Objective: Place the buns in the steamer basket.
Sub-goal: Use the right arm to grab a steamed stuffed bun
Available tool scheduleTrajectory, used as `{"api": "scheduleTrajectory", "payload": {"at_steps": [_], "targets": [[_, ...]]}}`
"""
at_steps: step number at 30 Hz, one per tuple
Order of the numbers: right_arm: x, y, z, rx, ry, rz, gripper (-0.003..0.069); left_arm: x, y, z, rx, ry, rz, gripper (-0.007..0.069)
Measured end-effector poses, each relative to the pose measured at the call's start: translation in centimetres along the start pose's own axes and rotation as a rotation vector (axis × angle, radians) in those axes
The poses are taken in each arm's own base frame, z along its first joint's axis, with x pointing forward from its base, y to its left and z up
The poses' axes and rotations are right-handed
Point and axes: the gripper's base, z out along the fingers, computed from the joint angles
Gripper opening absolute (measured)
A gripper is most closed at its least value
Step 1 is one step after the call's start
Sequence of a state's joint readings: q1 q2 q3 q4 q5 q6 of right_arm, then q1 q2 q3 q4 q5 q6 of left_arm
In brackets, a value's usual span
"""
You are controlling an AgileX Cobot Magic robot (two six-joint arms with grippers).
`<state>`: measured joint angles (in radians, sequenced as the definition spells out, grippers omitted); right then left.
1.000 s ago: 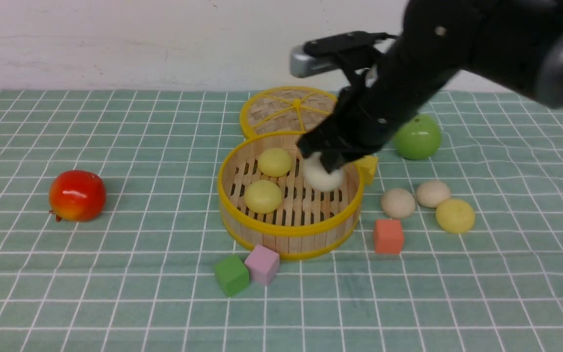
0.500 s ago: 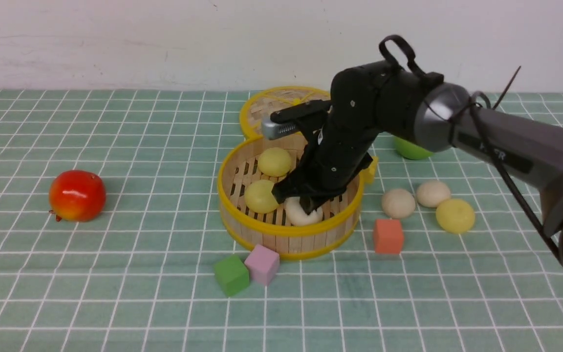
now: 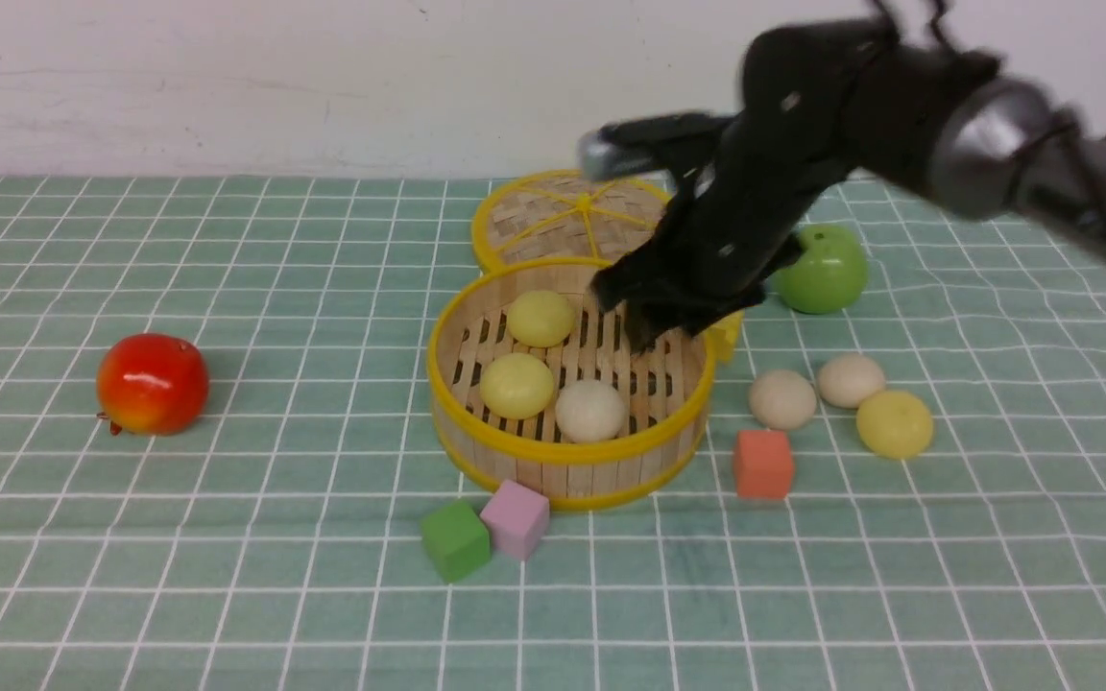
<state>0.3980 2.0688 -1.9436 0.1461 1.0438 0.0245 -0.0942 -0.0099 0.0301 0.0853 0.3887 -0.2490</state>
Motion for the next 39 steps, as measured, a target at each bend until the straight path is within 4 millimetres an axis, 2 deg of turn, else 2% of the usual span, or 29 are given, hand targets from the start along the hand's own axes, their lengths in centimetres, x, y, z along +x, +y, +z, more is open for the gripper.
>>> {"api": "scheduleTrajectory", "payload": {"at_steps": [2, 6, 9, 11, 13, 14, 16, 18, 27, 34, 36, 39], "targets": [[-0.2, -2.7, -1.2, 0.034, -0.009, 0.045, 0.0390, 0.0, 0.0, 0.0, 0.000, 0.000, 0.000, 0.0146], [-0.1, -6.9, -2.0, 0.090, -0.002, 0.118, 0.0367, 0.0, 0.0, 0.0, 0.000, 0.000, 0.000, 0.0148], [0.1, -8.0, -1.1, 0.097, 0.019, 0.141, 0.0337, 0.0, 0.0, 0.0, 0.000, 0.000, 0.000, 0.0150], [0.2, -8.0, 0.0, 0.088, 0.036, 0.144, 0.0316, 0.0, 0.0, 0.0, 0.000, 0.000, 0.000, 0.0150], [0.4, -7.8, 2.1, 0.081, 0.060, 0.138, 0.0291, 0.0, 0.0, 0.0, 0.000, 0.000, 0.000, 0.0150], [0.4, -7.8, 2.1, 0.081, 0.061, 0.138, 0.0290, 0.0, 0.0, 0.0, 0.000, 0.000, 0.000, 0.0150], [0.6, -8.2, 3.8, 0.089, 0.079, 0.139, 0.0278, 0.0, 0.0, 0.0, 0.000, 0.000, 0.000, 0.0150], [0.7, -8.4, 4.5, 0.094, 0.084, 0.139, 0.0275, 0.0, 0.0, 0.0, 0.000, 0.000, 0.000, 0.0152], [1.4, -9.0, 7.1, 0.110, 0.132, 0.136, 0.0275, 0.0, 0.0, 0.0, 0.000, 0.000, 0.000, 0.0161], [1.4, -9.3, 7.5, 0.127, 0.126, 0.126, 0.0270, 0.0, 0.0, 0.0, 0.000, 0.000, 0.000, 0.0166], [1.6, -9.4, 8.0, 0.127, 0.135, 0.128, 0.0251, 0.0, 0.0, 0.0, 0.000, 0.000, 0.000, 0.0169], [1.8, -9.5, 8.4, 0.127, 0.146, 0.129, 0.0184, 0.0, 0.0, 0.0, 0.000, 0.000, 0.000, 0.0174]]}}
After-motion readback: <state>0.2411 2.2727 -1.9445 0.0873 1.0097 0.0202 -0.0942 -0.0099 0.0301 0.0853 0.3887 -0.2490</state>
